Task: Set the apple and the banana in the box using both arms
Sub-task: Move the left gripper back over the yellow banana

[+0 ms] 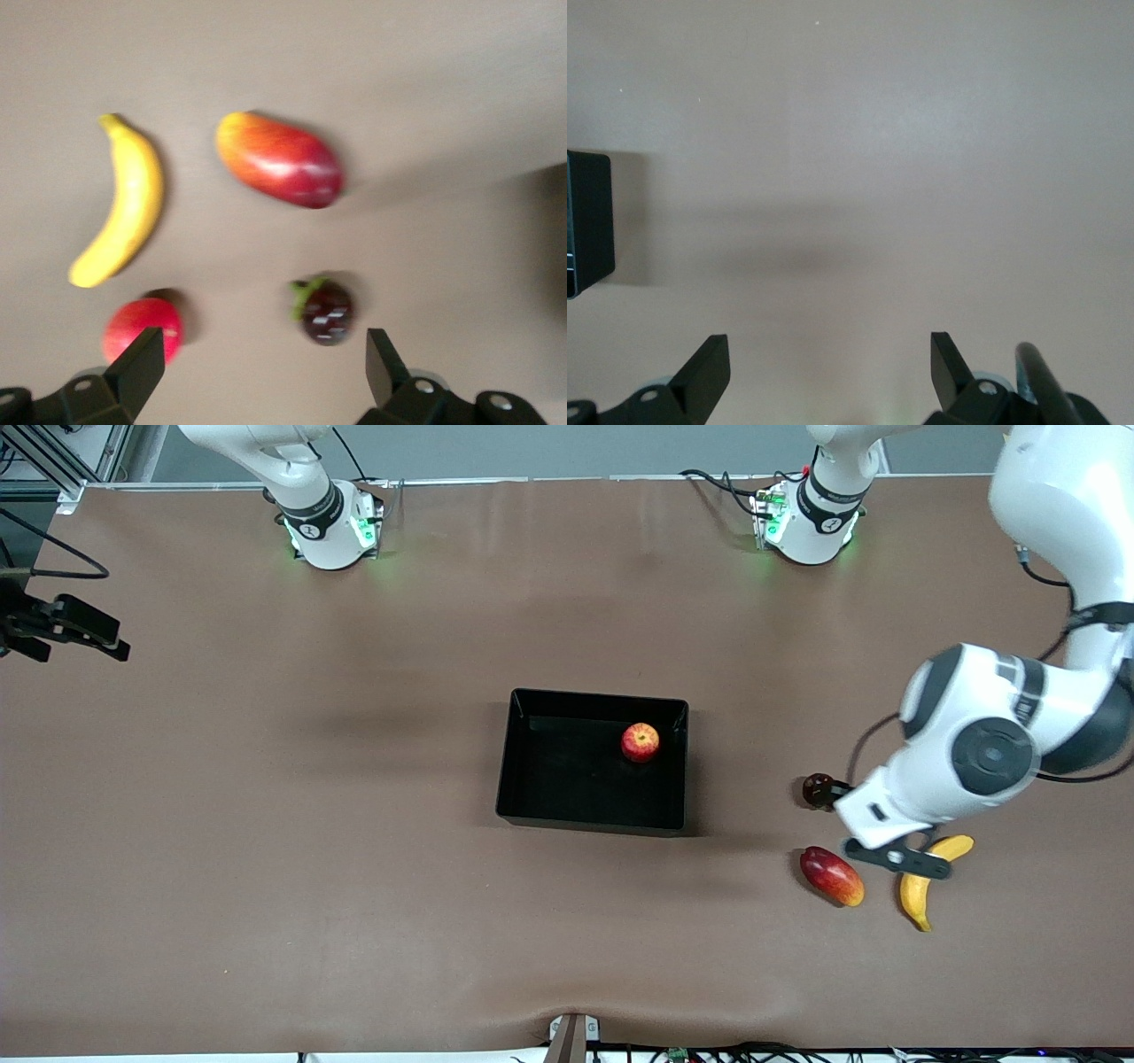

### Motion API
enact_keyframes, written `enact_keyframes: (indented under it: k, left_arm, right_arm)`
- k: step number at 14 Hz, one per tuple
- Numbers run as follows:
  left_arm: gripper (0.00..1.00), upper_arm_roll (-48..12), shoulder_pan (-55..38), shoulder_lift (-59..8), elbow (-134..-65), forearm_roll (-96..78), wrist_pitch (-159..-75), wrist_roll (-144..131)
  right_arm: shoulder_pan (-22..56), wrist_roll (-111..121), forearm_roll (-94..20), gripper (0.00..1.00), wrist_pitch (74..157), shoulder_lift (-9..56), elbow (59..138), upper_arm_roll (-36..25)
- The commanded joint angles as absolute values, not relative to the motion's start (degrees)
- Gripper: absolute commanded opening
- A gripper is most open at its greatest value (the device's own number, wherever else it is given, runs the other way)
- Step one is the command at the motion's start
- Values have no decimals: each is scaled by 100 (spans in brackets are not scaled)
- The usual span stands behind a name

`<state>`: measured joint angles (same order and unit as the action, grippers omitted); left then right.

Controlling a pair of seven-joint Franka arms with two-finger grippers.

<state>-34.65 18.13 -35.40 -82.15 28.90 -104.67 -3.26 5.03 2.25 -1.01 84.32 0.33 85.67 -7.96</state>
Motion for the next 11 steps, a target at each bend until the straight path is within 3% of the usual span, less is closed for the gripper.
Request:
enact_keyframes:
  k: [1,6,11]
  left_arm:
    - [100,-3542,2283,-3971,-8209,3549,-10905,401]
    - [100,-3411,3058,-4895,-8174,3718,-12592,2039]
    - [100,-3331,3067,-5211,-8174,3700,-12840,1978]
  right_arm:
    - [422,308,-35,100,8314,105,8385,-765]
    - [439,308,-35,100,8297,105,8411,-773]
    - [422,325,-88,100,8297,105,8411,-782]
